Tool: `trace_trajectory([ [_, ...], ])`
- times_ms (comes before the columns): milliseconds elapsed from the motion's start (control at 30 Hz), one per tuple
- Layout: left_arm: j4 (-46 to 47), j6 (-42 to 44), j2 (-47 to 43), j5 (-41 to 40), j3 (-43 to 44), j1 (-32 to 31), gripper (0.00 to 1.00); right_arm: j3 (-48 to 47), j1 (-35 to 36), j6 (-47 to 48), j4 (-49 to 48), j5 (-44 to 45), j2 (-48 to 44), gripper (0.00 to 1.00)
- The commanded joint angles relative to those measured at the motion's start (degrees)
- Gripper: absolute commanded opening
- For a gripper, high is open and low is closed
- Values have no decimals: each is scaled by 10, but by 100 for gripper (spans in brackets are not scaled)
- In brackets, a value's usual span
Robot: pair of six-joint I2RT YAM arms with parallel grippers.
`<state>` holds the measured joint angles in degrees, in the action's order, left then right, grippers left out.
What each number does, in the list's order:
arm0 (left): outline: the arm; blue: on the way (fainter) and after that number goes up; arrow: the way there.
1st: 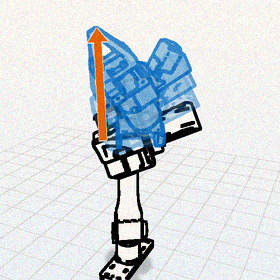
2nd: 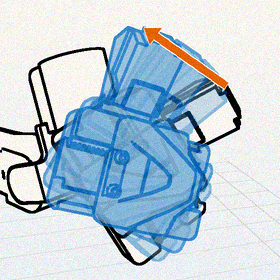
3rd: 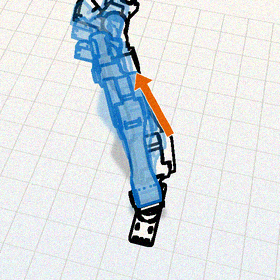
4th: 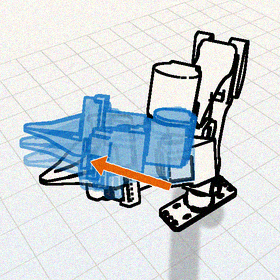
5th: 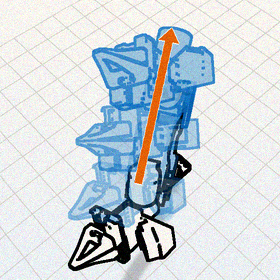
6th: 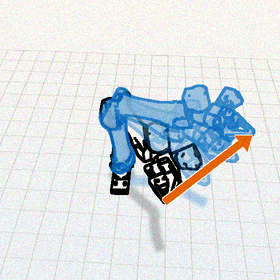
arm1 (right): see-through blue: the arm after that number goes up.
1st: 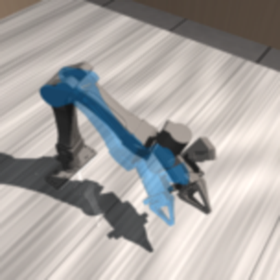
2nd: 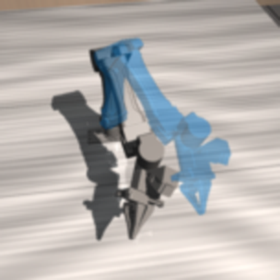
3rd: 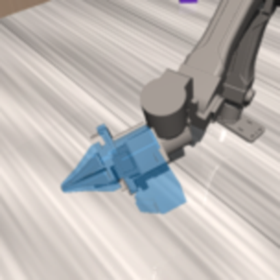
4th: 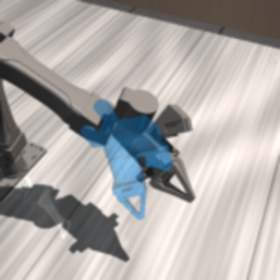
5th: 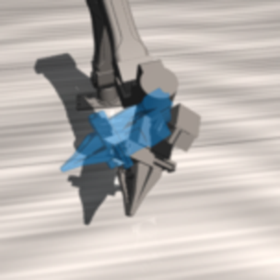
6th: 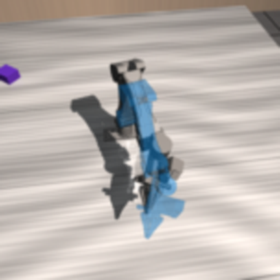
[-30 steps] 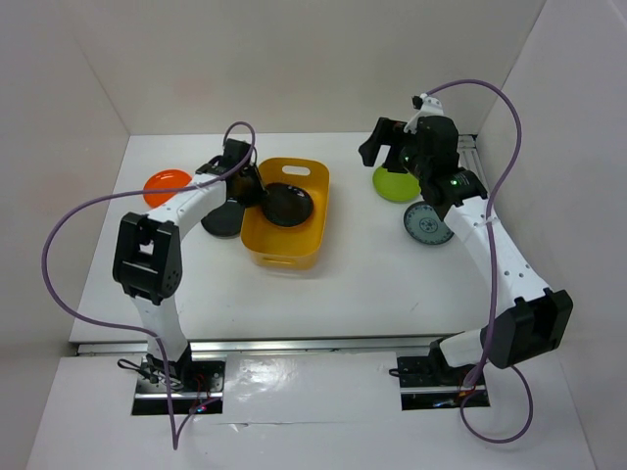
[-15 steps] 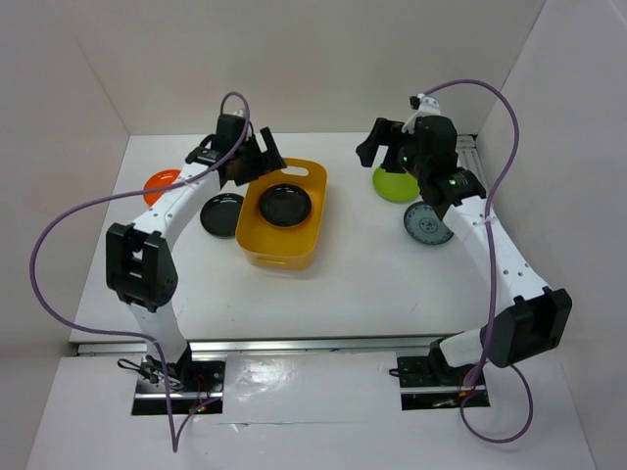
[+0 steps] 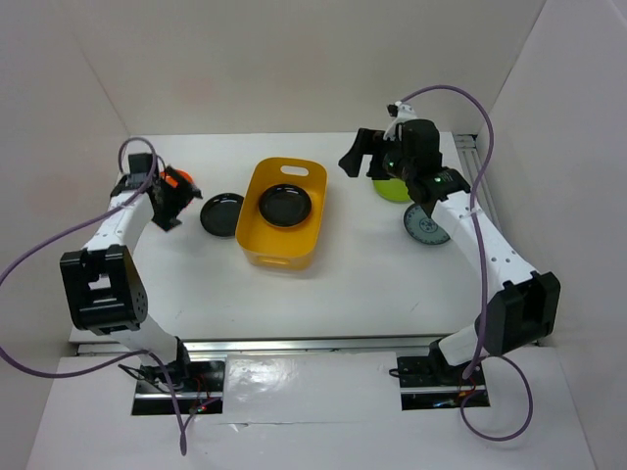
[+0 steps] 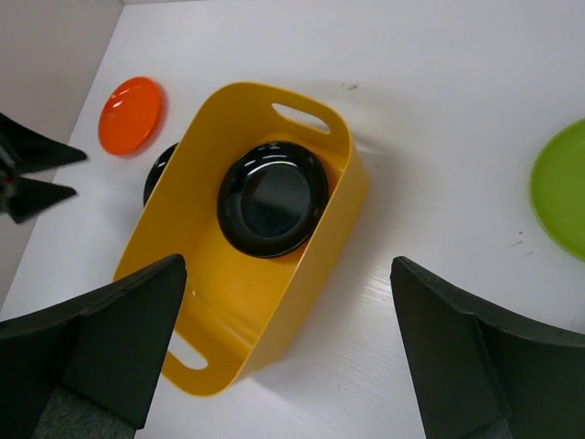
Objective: Place the plates into the plastic bin on the countertop
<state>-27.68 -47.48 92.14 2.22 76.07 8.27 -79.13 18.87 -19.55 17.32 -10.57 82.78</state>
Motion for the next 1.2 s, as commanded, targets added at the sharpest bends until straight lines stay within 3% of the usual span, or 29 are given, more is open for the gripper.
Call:
trace_trajectory([
  [0,35,-30,-20,45,-109,28,100,9,4,13,-51,-59,-10,100],
  [233,199,-74,17,103,-237,50,99,14,4,13,-64,-98,-15,100],
  [433,268,-74,66,97,-244,50,96,27,-3,24,-51,-104,-31,100],
  [567,292,-68,108,97,-244,50,81,53,-10,19,-51,-115,-53,100],
  [767,299,-92,152,92,-239,32,48,53,-16,24,-32,-107,-63,100],
  [867,315,-109,158,101,-254,32,22,40,-16,24,-32,-107,-57,100],
  [900,315,-109,158,101,-254,32,0,35,-16,24,-26,-107,-52,100],
  [1167,310,-109,86,110,-240,32,0,24,-16,19,-32,-101,-34,100],
])
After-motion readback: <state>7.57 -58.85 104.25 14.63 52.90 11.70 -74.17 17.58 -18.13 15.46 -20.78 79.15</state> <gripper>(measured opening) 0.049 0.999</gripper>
